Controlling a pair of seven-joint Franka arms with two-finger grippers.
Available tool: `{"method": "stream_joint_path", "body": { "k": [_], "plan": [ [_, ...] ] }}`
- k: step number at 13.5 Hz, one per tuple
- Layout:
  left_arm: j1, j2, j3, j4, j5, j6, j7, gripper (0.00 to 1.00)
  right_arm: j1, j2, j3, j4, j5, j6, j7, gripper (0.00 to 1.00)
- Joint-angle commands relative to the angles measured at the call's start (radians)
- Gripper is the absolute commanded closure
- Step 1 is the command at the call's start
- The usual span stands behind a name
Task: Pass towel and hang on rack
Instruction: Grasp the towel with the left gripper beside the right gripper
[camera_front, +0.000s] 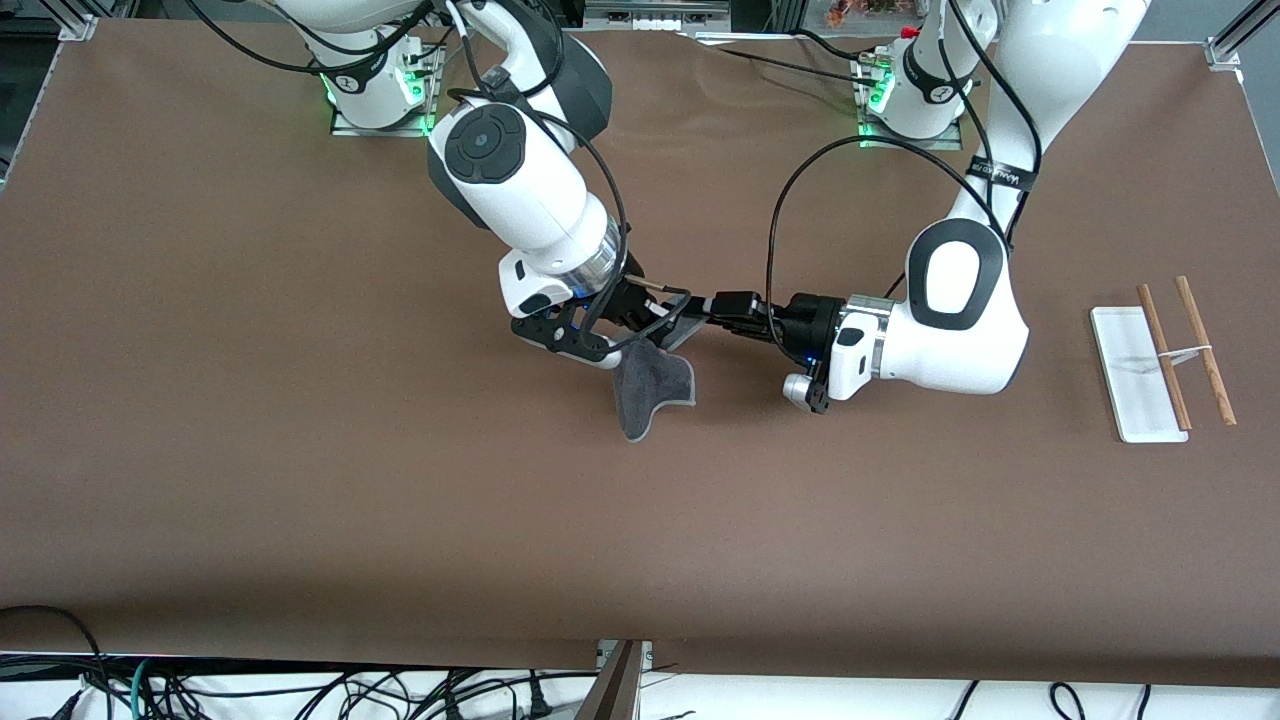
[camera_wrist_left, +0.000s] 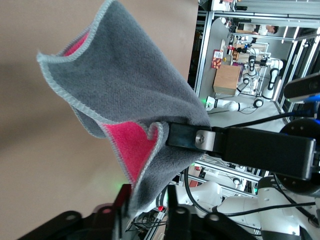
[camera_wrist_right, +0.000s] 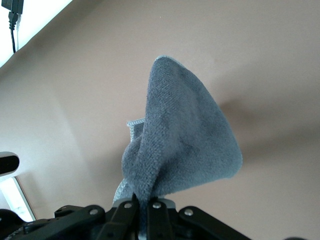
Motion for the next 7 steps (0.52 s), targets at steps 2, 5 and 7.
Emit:
{"method": "stream_joint_path", "body": {
  "k": [2,5,7],
  "plan": [
    [0.008,0.0,0.004,-0.007,-0.026,-0.009,0.07,1.0,0.007,0.015,-0.001,0.032,0.005,-0.002,0.013,1.0],
    [0.011,-0.002,0.004,-0.004,-0.02,-0.009,0.07,1.0,0.007,0.015,-0.001,0.032,0.005,-0.002,0.013,1.0],
    [0.011,-0.002,0.004,-0.004,-0.019,-0.01,0.068,1.0,0.007,0.014,-0.001,0.032,0.005,-0.004,0.006,0.86]
  ]
}}
